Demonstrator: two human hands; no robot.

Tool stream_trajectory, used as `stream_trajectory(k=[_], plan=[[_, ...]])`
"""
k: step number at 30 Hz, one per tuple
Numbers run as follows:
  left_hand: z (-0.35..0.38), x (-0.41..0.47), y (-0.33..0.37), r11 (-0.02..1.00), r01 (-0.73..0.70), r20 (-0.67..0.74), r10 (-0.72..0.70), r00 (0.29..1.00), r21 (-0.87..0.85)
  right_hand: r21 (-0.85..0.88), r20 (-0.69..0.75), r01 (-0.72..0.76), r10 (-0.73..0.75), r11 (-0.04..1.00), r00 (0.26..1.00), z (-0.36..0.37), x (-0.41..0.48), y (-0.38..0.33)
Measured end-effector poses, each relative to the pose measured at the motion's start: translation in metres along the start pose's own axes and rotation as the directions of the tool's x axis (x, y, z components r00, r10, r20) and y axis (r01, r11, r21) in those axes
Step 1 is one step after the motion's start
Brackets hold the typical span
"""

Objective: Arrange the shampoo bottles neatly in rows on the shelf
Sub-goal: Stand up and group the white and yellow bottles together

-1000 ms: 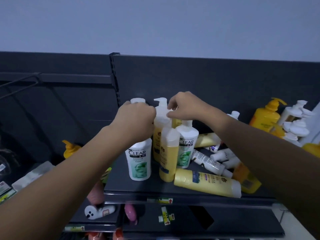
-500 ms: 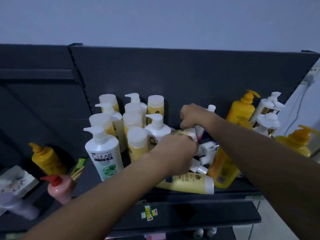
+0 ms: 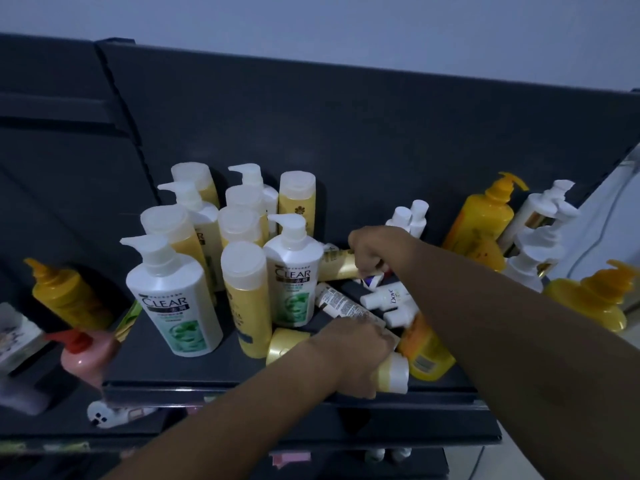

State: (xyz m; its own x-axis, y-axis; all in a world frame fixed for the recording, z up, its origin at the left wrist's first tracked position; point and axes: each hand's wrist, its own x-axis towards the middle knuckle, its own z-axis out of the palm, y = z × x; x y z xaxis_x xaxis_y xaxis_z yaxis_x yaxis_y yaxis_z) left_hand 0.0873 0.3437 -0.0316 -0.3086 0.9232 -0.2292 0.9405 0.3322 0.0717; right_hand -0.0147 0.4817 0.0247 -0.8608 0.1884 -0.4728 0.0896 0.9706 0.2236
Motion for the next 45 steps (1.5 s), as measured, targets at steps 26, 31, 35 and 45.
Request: stream_trajectory(k=[26,31,35,45], plan=[[0.017,0.019,0.019,0.997,0.072,-0.034,-0.073,0.997,-0.038,-0.041,0.105,-0.018,0.022,0.999,0.994,-0.011,0.001,0.012],[0.006,0.017,0.017,0.998,0.066,-0.059,-0.067,0.996,-0.021,-0.043,0.124,-0.016,0.022,0.999,0.992,-0.025,-0.007,0.01],[-0.024,-0.001,0.012,0.99,0.137,-0.181,-0.136,0.974,-0.006,-0.031,0.041,-0.018,0.019,0.999,0.999,-0.049,-0.019,0.014],[-0.082,-0.062,-0.029,0.865,0.443,-0.399,-0.502,0.767,-0.236,-0.068,-0.249,0.199,-0.21,0.978,0.945,-0.104,-0.024,0.002]])
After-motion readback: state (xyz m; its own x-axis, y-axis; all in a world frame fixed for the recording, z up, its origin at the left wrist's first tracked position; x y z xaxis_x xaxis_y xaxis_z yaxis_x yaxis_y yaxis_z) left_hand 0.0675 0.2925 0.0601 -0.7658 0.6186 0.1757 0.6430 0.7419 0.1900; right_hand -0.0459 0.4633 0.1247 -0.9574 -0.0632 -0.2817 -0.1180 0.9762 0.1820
